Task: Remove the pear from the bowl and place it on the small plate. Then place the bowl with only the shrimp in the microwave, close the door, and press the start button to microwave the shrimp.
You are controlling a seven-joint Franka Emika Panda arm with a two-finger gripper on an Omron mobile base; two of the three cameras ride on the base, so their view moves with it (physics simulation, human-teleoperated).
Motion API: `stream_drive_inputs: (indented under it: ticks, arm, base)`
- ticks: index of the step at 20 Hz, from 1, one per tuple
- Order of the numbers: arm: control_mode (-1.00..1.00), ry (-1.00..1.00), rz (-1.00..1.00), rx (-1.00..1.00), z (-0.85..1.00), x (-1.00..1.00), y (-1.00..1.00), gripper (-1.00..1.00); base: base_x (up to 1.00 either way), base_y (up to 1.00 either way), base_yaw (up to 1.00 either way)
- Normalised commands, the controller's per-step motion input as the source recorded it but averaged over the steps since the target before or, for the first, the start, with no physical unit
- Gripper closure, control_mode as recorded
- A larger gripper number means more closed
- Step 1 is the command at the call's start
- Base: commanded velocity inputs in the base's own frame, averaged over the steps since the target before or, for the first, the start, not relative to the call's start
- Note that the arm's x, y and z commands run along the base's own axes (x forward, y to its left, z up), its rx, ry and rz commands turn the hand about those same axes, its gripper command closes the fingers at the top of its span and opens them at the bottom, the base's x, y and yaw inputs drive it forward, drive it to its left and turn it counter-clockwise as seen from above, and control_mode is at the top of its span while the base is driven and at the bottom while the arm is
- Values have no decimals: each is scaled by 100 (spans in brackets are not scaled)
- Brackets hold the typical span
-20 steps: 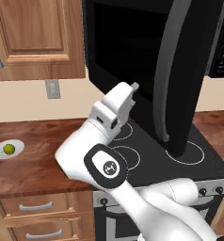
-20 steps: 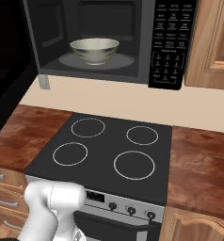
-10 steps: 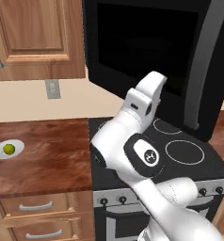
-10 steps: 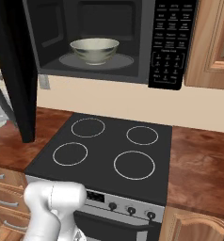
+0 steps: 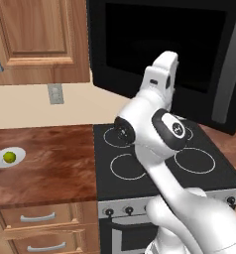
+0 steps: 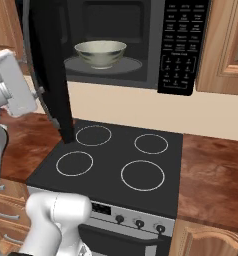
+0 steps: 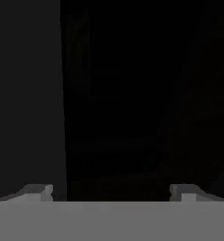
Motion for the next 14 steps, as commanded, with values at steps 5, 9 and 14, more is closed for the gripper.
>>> stream_drive_inputs:
  ticks: [5,9,14]
  arm:
    - [-100,14,7,0,17,70,-23,-100]
    - [-100,12,7,1,9,69,-28,-100]
    - [-100,6,8,3,2,71,-35,-100]
  base:
    - [0,0,0]
    - [0,0,0]
    - [0,0,0]
